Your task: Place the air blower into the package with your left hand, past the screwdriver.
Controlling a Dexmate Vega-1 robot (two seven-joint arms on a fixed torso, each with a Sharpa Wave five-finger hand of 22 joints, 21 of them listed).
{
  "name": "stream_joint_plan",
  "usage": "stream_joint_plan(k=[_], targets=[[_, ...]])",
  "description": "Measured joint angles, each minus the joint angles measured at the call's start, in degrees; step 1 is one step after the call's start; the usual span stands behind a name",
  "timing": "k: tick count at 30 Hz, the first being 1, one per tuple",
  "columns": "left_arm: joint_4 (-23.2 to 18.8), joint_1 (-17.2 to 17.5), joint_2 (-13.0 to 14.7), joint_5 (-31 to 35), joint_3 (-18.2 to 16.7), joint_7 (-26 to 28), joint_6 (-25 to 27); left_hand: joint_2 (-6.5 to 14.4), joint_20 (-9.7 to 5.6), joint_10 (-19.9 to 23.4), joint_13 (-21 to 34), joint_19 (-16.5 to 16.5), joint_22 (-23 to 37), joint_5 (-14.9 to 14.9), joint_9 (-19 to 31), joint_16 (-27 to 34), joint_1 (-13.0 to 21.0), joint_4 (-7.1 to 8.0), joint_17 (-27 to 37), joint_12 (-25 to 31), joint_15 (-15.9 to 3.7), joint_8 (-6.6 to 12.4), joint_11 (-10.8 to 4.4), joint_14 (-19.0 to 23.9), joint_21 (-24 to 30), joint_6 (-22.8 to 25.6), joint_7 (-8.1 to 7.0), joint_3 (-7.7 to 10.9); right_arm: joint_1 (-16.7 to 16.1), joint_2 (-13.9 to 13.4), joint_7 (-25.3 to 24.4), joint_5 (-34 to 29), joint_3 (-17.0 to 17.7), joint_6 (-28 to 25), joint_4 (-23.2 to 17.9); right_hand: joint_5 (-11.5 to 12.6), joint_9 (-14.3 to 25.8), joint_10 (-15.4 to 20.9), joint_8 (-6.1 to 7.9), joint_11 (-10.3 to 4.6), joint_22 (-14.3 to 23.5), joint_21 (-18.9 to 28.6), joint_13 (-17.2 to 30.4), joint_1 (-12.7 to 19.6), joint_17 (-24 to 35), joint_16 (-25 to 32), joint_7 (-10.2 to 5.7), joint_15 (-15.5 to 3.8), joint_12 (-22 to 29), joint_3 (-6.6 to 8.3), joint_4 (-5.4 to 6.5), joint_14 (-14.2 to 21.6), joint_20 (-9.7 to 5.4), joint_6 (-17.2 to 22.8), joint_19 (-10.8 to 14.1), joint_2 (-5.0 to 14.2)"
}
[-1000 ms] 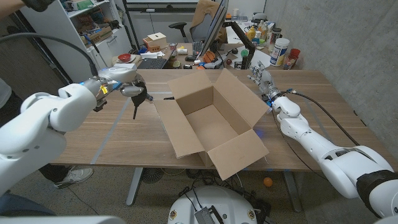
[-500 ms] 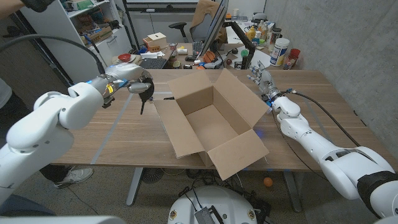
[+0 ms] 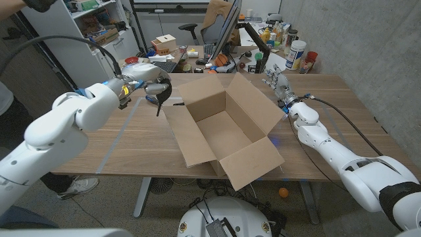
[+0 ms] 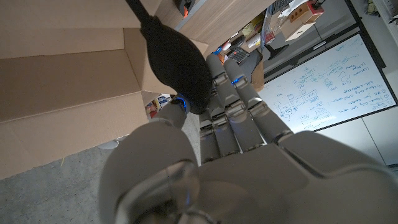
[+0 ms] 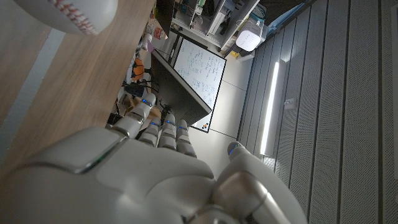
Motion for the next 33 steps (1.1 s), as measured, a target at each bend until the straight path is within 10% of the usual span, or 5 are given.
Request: stream_joint_plan(k=[33], targets=[[2.1, -14.1, 4.5, -4.3, 15.2, 5.2, -0.8, 0.0, 0.12, 2.0, 0.0, -0.5, 0.0, 0.4, 0.3, 0.0, 0.0, 0.24, 0.0, -0.2, -0.91, 0.05, -1.97, -2.4, 0.5, 2.0, -2.05, -0.25, 1.4, 0.2, 2.3, 0.1, 0.1, 1.9, 2.9, 0.0, 0.0, 0.4, 0.0, -0.2, 0.0, 0.0, 0.0, 0.0, 0.0, 0.0, 0.0, 0.0, 0.0, -0.15, -0.15, 0.0, 0.0, 0.0, 0.0, 0.0]])
